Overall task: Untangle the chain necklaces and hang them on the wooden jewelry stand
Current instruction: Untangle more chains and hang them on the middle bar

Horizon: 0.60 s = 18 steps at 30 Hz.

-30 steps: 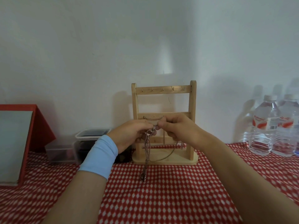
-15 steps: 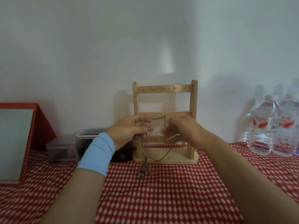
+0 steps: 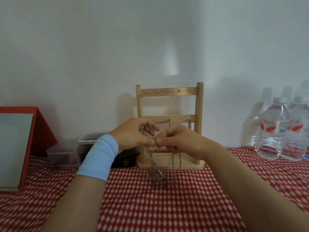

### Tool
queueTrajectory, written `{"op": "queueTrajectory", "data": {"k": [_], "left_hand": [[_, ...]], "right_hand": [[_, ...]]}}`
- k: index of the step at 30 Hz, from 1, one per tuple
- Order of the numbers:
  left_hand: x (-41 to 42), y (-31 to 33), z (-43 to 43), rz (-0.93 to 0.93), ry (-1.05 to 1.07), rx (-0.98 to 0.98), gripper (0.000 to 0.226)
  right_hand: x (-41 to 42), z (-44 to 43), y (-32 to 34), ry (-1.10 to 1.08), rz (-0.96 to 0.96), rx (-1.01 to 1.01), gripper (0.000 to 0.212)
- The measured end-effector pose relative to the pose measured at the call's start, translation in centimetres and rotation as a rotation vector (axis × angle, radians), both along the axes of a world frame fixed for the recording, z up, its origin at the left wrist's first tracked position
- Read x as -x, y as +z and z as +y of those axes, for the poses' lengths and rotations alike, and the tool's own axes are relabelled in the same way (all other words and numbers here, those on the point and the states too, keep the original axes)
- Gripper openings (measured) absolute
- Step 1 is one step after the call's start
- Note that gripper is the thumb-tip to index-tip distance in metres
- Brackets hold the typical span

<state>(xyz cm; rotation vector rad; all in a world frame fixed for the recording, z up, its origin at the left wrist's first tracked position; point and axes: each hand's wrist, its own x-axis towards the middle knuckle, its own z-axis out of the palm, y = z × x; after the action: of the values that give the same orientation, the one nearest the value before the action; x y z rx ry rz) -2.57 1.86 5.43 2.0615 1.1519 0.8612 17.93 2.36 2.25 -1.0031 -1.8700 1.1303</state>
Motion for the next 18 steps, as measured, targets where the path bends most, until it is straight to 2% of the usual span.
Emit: {"op": "queueTrajectory", "data": {"k": [2,5,7,9,14,16,18], "left_hand": [[0.3,0.1,0.0,0.110,-0.019,0.049,0.036],[0.6,0.4,0.0,0.417,0.033,0.020,0.025],[0.5,0.3,0.2,0.482,0.071,-0.026,0.019],[0.3,0.1,0.3,0.425,0.086,-0.033,0.013],[0.4,-0.2,0.4,0.176,0.202,-0.008,0.020],[0.4,-0.1,0.5,-0.005,0.228,0.025,0.025],[0.4,0.2,0.5,-0.292,0.181,0.139,0.030]], "right_hand": [[-0.3,-0.2,0.4,-0.003,-0.084,-0.011,0.014],[-0.9,-0.1,0.6,-0.031,-0.233,-0.039,0.024],[-1.1,0.1,0.5,-0.073,-0.325,-0.081,0.024],[-1.2,0.4,0.3,-0.112,-0.376,-0.118,0.020],[-1.7,1.0,-0.1,-0.195,-0.359,-0.106,0.014],[-1.8,0.9,0.0,-0.216,-0.451,-0.093,0.008],[-2.0,0.9,0.0,-0.231,-0.603,-0.065,0.020]]}}
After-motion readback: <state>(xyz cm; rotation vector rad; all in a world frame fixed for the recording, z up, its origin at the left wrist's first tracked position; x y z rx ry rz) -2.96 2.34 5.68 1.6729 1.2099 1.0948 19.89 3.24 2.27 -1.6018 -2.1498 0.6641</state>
